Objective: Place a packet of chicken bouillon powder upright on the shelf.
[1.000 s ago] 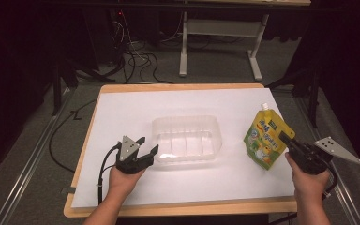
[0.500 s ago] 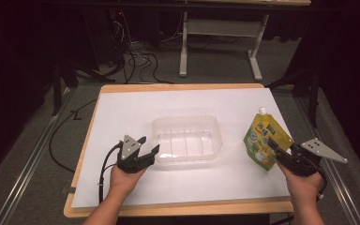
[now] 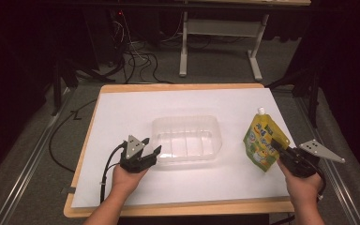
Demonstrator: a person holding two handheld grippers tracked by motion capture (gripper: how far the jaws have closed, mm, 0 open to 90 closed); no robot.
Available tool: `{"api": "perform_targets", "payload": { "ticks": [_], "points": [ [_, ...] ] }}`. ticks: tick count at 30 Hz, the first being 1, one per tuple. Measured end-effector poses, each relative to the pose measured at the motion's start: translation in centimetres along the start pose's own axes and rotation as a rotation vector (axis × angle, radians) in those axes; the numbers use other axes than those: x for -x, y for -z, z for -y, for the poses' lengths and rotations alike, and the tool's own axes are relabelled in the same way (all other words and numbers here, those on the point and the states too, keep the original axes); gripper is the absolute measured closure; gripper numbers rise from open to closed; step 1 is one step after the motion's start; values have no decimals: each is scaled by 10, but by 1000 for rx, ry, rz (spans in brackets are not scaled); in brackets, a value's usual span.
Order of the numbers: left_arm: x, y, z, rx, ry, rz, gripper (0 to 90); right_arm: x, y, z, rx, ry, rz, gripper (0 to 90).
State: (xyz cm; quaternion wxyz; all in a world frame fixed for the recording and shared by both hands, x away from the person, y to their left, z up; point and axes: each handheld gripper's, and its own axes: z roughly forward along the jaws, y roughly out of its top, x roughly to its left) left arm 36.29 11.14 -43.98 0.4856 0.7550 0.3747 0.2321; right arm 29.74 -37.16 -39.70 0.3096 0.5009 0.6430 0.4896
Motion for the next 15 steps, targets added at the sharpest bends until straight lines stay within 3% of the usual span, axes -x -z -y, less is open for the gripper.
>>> {"api": "perform_targets", "payload": {
  "ticks": [5,8,15],
  "points": [
    [1,-4,1,-9,1,-11,502,0,-1,-1,-1,-4,6,900],
    [-1,-6,2,-13,20,-14,579,0,0,-2,5,-15,8,900],
    [-1,-6,2,-10,20,-47,690,1,3,-4,31,-50,-18,900]
  ]
}}
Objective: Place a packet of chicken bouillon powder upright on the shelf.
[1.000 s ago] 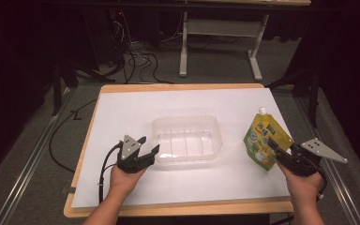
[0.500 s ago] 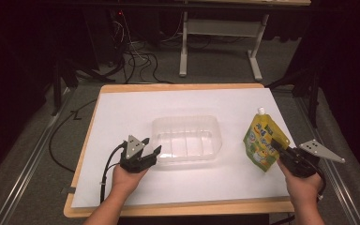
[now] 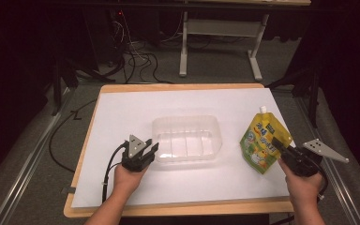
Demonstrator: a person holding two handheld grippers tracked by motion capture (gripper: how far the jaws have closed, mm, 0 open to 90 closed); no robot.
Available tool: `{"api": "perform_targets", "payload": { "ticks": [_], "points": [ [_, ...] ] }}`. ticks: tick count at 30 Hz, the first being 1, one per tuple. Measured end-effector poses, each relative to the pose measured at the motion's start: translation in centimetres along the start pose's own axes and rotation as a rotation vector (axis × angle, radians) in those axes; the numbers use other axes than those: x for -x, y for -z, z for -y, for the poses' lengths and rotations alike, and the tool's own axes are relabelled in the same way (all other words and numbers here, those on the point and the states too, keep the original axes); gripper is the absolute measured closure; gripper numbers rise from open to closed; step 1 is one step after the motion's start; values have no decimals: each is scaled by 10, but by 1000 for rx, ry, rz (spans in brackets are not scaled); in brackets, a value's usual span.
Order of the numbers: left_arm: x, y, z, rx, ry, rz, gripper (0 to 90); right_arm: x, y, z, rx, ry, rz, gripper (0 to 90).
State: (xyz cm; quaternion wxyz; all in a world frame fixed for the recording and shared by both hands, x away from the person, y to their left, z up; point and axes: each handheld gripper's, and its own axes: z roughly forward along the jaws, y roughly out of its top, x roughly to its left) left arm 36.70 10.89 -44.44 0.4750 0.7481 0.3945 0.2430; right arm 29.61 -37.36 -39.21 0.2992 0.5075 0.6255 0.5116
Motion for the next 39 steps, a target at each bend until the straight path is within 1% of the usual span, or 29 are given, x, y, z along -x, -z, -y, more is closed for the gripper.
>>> {"api": "perform_targets", "payload": {
  "ticks": [3,7,13,16,20,21,22,23,24,28,32,34,35,36,38,39],
  "points": [
    [1,0,0,-3,-1,-5,700,-2,1,-2,11,5,4,900],
    [2,0,0,-3,-4,-4,707,-3,4,-4,23,-2,6,900],
    [10,0,-1,-4,-20,9,707,-6,10,-13,72,-19,16,900],
    [14,0,-1,-9,-27,22,703,-8,13,-17,94,-26,23,900],
    [20,-1,-1,-9,-33,38,690,-12,17,-25,132,-36,21,900],
    [22,-1,-2,-9,-32,46,690,-12,17,-25,132,-36,21,900],
    [26,-1,-2,-11,-40,59,683,-14,19,-29,152,-39,18,900],
    [26,-1,-2,-11,-40,59,679,-14,19,-29,152,-39,18,900],
    [30,-3,-2,-10,-42,67,678,-16,20,-33,170,-37,16,900],
    [38,-9,-5,-11,-30,92,668,-20,23,-44,201,-46,7,900],
    [47,-13,-6,-12,-35,115,631,-25,25,-56,233,-39,-8,900],
    [49,-14,-7,-12,-34,119,600,-27,25,-62,251,-43,-21,900],
    [49,-14,-7,-13,-32,123,600,-27,25,-62,251,-43,-21,900],
    [50,-12,-7,-7,-40,129,560,-31,24,-69,256,-44,-34,900],
    [50,-11,-7,-2,-46,125,522,-34,23,-72,258,-39,-38,900],
    [50,-7,-6,6,-61,124,506,-40,21,-77,261,-29,-50,900]
  ]
}}
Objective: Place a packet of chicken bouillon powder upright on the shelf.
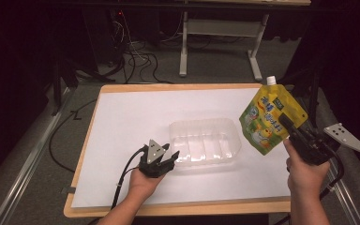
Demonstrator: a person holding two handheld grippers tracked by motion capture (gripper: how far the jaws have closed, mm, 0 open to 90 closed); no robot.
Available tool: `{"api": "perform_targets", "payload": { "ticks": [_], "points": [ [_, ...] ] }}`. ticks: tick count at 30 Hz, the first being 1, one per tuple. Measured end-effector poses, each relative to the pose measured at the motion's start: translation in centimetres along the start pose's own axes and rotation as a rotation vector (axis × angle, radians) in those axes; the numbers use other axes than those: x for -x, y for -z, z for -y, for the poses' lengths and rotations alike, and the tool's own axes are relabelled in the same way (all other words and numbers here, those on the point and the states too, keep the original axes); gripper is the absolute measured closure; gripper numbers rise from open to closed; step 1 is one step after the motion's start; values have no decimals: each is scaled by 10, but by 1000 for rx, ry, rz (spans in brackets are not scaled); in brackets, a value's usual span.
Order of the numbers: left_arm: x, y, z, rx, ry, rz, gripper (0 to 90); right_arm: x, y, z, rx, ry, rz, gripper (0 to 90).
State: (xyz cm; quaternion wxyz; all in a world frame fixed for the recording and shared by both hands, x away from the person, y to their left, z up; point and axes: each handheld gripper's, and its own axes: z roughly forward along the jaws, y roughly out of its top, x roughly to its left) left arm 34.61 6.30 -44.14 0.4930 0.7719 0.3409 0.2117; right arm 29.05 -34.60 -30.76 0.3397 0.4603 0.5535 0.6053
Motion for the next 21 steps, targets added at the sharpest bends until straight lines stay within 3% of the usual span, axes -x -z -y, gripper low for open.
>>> {"api": "perform_targets", "payload": {
  "ticks": [12,21],
  "points": [
    [-3,1,7,-18,-32,4,483,-37,-32,3,-11,-2,-59,900],
    [-3,1,8,-22,-44,9,483,-59,-54,18,-42,-4,-61,900]
  ]
}}
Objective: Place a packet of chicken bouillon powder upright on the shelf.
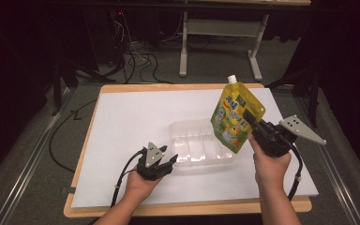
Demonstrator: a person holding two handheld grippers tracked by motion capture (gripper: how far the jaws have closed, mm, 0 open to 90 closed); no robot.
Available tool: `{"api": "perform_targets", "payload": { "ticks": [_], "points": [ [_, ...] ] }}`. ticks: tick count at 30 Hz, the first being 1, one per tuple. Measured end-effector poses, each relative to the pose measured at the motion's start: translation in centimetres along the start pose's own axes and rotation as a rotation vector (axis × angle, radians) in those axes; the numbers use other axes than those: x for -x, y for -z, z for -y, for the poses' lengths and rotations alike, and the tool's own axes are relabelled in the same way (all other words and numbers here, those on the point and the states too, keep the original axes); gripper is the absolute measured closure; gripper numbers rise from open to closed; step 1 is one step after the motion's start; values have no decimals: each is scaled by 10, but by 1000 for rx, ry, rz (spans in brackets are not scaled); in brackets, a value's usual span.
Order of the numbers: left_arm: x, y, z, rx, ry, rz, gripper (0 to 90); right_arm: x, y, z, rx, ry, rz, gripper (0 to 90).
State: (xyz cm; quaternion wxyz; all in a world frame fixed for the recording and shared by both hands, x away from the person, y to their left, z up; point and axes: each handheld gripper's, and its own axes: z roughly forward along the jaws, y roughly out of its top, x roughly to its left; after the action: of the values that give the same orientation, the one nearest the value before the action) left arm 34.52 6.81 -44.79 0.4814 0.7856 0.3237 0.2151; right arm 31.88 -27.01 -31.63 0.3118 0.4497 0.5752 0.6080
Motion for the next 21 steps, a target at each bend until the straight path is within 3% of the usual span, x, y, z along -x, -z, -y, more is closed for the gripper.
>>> {"api": "perform_targets", "payload": {
  "ticks": [12,21],
  "points": [
    [-3,1,0,4,2,-6,485,-10,-20,19,-39,-11,4,900],
    [-1,0,0,-1,-4,-2,487,-12,-31,27,-52,-11,34,900]
  ]
}}
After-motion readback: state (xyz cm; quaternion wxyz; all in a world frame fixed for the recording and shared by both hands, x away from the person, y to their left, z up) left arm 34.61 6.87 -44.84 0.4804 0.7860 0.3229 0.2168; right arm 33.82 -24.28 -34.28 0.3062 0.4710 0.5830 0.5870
